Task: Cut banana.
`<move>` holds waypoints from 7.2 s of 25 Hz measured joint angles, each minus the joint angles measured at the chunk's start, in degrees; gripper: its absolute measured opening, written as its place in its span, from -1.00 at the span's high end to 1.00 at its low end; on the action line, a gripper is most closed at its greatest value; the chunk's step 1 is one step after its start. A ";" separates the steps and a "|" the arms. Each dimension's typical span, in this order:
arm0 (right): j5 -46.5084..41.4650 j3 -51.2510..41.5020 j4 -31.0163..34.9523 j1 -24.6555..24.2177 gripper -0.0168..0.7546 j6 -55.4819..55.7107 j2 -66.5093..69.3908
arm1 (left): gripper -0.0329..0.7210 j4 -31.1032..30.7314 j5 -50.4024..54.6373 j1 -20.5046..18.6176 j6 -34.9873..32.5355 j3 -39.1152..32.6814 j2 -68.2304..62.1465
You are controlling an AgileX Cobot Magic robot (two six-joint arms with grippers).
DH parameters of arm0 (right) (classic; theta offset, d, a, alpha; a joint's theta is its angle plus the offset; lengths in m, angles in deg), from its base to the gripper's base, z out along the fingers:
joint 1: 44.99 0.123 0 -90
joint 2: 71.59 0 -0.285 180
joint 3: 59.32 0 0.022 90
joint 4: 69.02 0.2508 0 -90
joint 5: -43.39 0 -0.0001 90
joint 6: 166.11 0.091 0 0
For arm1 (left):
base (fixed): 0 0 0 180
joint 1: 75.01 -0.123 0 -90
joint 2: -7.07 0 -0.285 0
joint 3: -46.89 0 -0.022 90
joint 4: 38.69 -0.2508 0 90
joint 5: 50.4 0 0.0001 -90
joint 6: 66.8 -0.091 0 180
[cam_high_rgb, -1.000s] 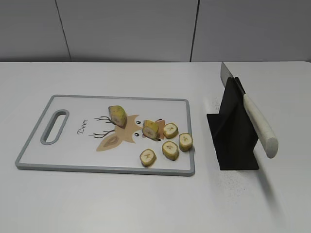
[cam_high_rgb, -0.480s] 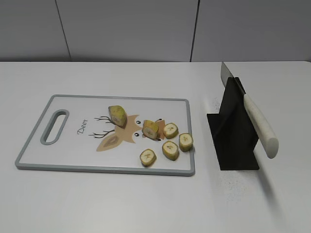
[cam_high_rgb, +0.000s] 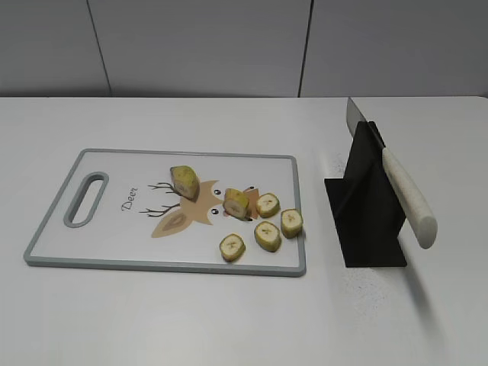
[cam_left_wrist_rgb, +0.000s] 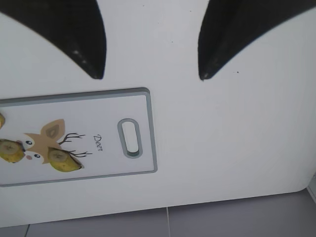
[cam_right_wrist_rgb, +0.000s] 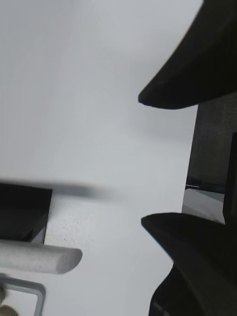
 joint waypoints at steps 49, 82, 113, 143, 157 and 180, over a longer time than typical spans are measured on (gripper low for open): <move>4.52 13.25 1.78 12.04 0.23 11.43 41.83 | -0.55 0.00 0.00 0.00 0.16 0.00 0.00; 1.98 18.23 0.18 11.43 0.52 14.31 31.55 | -0.53 0.00 0.00 0.00 0.16 0.00 0.00; 9.64 29.23 7.17 11.26 0.53 -24.31 31.26 | -0.53 13.23 -18.97 0.00 -12.38 8.09 -26.61; 8.54 43.58 31.76 4.76 0.53 -83.12 57.76 | -0.53 32.66 -1.06 6.00 -75.81 49.68 -91.20; 6.67 48.25 34.83 5.56 0.53 -88.63 63.13 | -0.53 28.61 -6.70 6.14 -76.15 53.42 -102.43; 7.76 48.29 36.18 5.68 0.53 -88.26 64.94 | 0.91 28.86 -6.02 6.31 -77.43 53.64 -106.00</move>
